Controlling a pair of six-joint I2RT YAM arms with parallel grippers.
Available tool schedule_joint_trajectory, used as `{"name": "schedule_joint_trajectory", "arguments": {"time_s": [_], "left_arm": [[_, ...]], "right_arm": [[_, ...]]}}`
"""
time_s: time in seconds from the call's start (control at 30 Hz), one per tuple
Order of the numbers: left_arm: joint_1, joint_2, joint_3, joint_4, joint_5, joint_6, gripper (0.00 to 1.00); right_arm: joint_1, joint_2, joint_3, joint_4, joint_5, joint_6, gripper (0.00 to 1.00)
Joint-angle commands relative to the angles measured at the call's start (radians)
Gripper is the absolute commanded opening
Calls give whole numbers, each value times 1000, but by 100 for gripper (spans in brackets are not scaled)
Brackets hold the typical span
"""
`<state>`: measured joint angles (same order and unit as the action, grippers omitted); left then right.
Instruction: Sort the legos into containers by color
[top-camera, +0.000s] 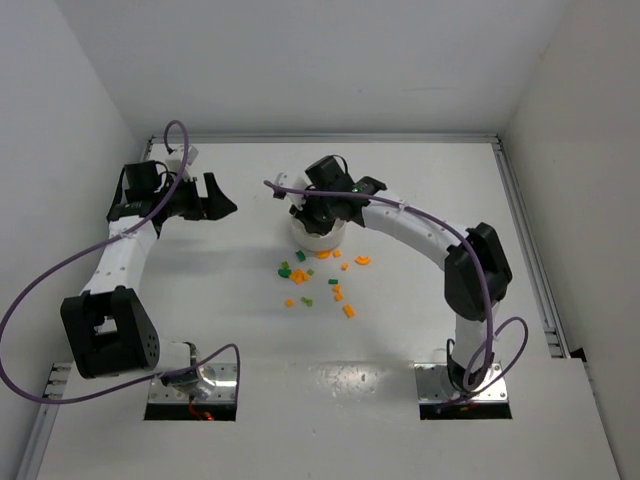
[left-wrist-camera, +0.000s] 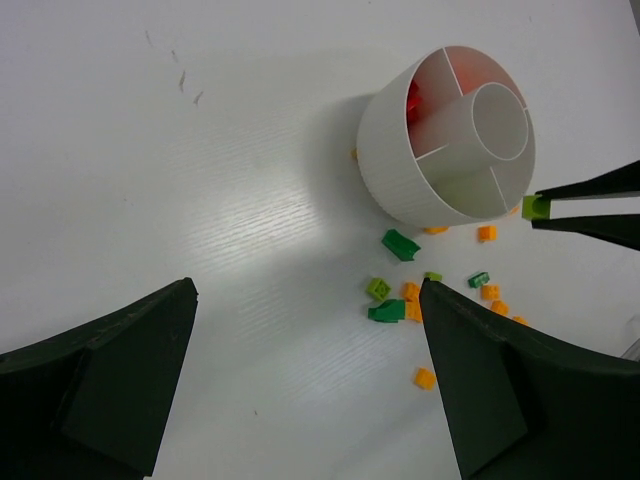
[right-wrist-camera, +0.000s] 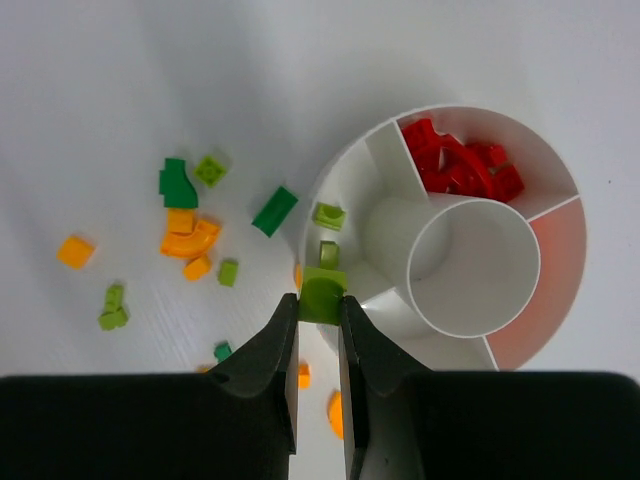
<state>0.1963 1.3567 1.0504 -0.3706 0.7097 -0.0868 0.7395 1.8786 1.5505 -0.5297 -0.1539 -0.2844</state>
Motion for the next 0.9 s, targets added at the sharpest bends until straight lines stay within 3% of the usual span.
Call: {"name": "schedule_joint_trajectory", "arguments": {"time_s": [0.0,0.07,0.3,0.53,0.7,0.87], "left_arm": [[12,2,36,7,16,7,100],[12,2,36,7,16,7,100],[12,2,26,7,25,16,100],[12,2,26,-2,25,36,100],[12,2,26,-2,25,36,100],[12,2,36,-2,16,36,100]], "right_arm": [[-19,42,60,-4,10,13,3],[-28,54,69,-4,10,22,3],[-48,85,115,-15,19,22,18],[-48,57,105,-35,5,22,43],[-48,-15,54,-44,-36,22,42],[12,-107,-85,-93,-195,-1,30]]}}
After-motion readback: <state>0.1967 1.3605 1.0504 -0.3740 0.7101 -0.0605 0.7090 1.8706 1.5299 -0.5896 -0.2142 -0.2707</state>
